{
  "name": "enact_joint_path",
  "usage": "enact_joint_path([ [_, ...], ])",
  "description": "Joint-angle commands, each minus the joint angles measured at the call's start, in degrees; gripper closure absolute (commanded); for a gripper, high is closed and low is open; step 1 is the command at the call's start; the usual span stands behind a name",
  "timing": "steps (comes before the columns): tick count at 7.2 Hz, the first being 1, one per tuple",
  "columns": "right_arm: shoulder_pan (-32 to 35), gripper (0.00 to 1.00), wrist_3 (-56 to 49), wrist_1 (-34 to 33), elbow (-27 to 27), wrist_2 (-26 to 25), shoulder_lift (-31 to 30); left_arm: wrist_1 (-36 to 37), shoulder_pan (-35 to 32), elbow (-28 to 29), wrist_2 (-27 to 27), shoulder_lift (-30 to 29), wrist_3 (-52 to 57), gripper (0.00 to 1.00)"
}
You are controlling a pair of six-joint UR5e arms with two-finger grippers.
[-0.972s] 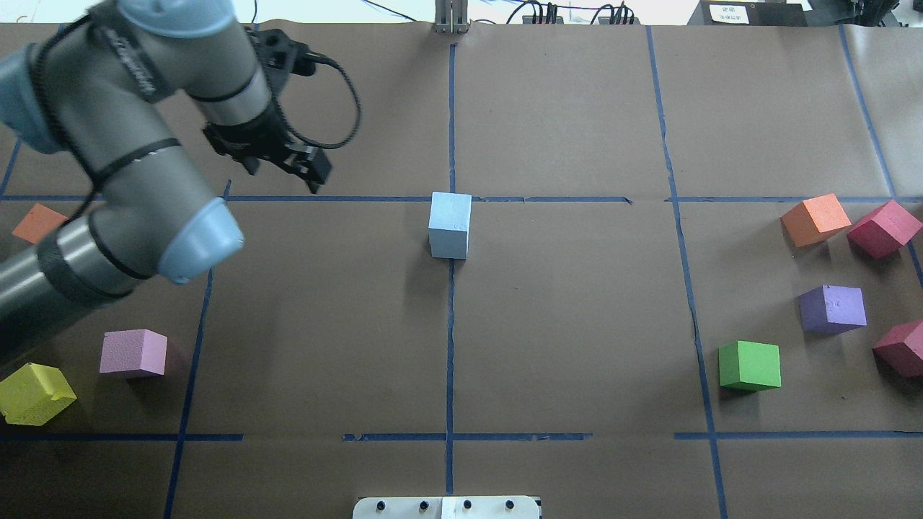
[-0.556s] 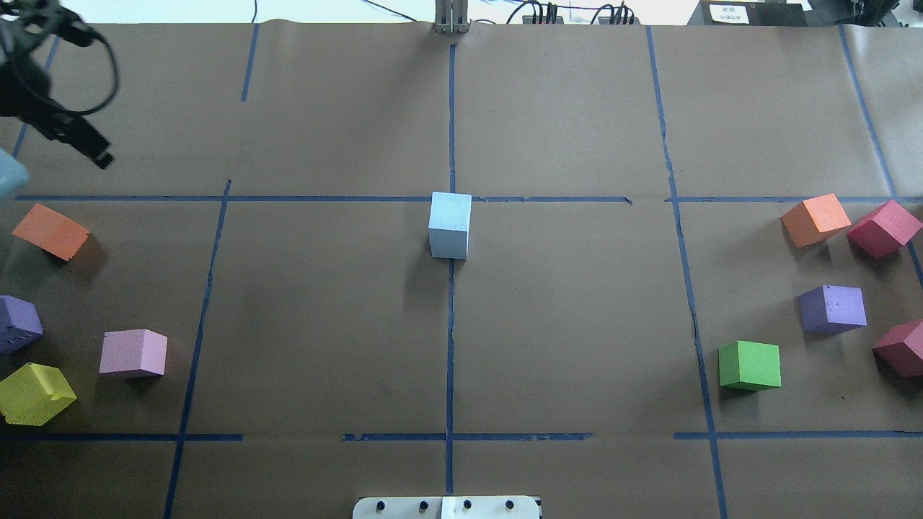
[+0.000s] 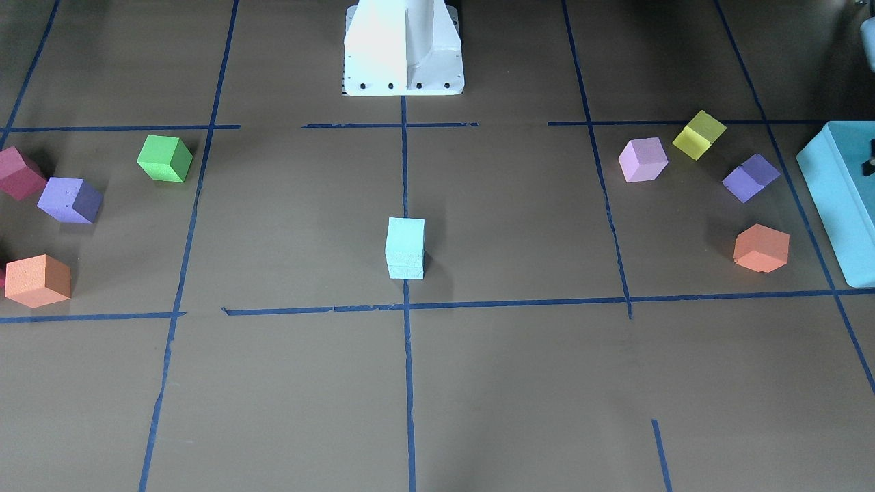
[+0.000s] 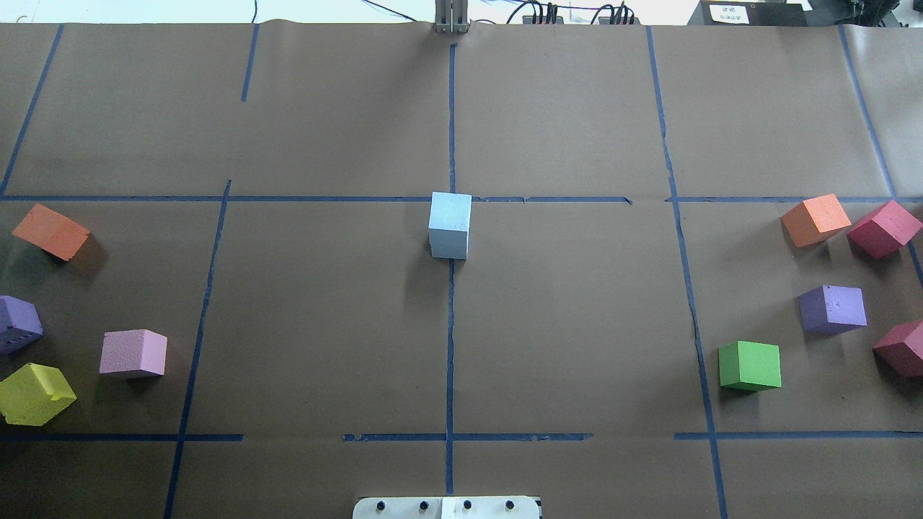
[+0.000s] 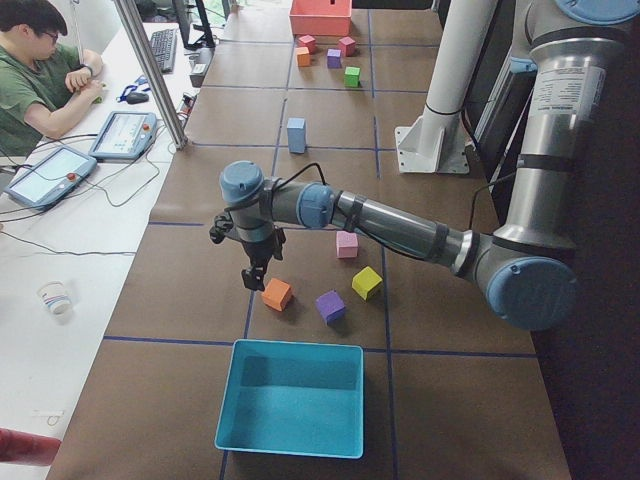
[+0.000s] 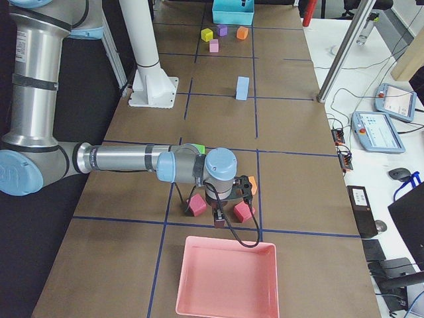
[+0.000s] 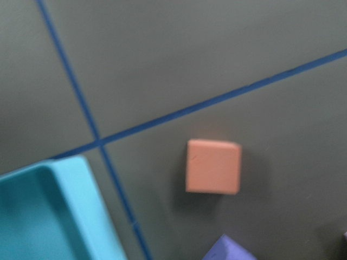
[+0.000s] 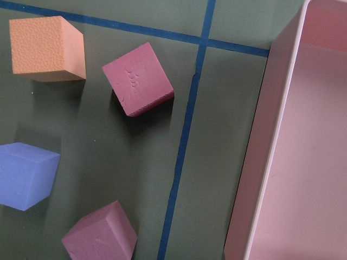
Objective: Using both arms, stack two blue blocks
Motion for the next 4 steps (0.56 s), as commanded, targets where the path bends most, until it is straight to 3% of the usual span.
enact_joint_path([
  [1,-0.05,0.0,0.05,0.04,0.0,0.0,0.0,-1.79,-3.83,0.38,-1.47,5.84,1.46,0.0],
  [2,-0.05,0.0,0.05,0.04,0.08,0.0,0.0,-3.29,-3.75,1.24,-1.57,8.48,1.2,0.0],
  [4,0.03,0.0,0.05,0.04,0.08,0.0,0.0,-4.44,-5.76,3.1,-1.22,7.89,0.85,0.0],
])
